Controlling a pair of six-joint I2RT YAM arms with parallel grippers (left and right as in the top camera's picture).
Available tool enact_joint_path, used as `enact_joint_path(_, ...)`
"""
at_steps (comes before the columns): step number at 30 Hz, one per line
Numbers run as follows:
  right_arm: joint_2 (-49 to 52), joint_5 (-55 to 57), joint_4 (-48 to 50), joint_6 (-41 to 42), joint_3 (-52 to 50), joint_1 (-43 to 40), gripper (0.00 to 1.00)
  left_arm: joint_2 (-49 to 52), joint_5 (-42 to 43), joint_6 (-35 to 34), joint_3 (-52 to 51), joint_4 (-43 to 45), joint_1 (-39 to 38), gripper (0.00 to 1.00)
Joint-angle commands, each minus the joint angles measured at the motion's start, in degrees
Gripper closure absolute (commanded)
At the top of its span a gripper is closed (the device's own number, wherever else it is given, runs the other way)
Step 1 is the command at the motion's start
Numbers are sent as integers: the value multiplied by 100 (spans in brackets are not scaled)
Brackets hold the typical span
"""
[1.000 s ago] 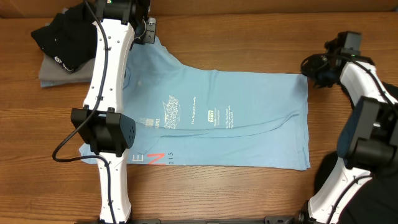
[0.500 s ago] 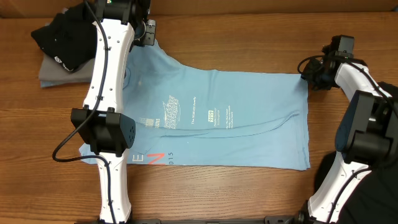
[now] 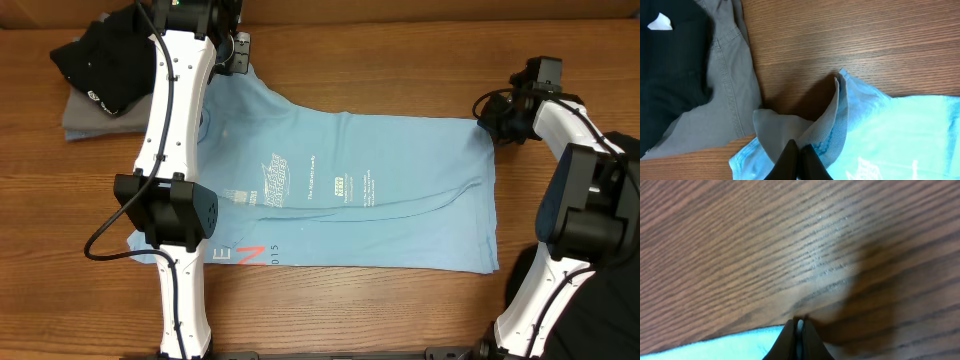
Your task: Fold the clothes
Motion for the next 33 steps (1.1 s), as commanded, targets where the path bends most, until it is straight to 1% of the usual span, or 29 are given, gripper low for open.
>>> enact_joint_path(1, -127, 9, -181, 0, 13, -136, 96, -258, -118, 131, 166, -20, 42, 96)
enact_joint_path(7, -931, 11, -704, -2, 13, -258, 96, -667, -181, 87, 166, -295, 42, 96)
enact_joint_path(12, -1528, 11, -1167, -2, 13, -260, 96, -962, -306, 85, 166, -866, 48, 96)
enact_joint_path(18, -2057, 17, -1891, 0, 13, -262, 96, -1058, -807, -131, 164, -1663, 151, 96)
enact_joint_path(23, -2127, 42, -2708, 0, 11, -262, 96, -1121, -385, -125, 164, -1663, 297, 96)
enact_joint_path(26, -2138, 39, -3136, -2, 11, -260, 96, -1300, -275, -79, 138, -1663, 337, 96)
enact_joint_path(29, -2149, 42, -3394, -9, 11, -260, 96, -1663, -280, 31, -186, -1663, 339, 96)
enact_joint_path(33, -2153, 63, -3814, -13, 11, -260, 96, -2330, -374, 28, -1202, -1663, 374, 96)
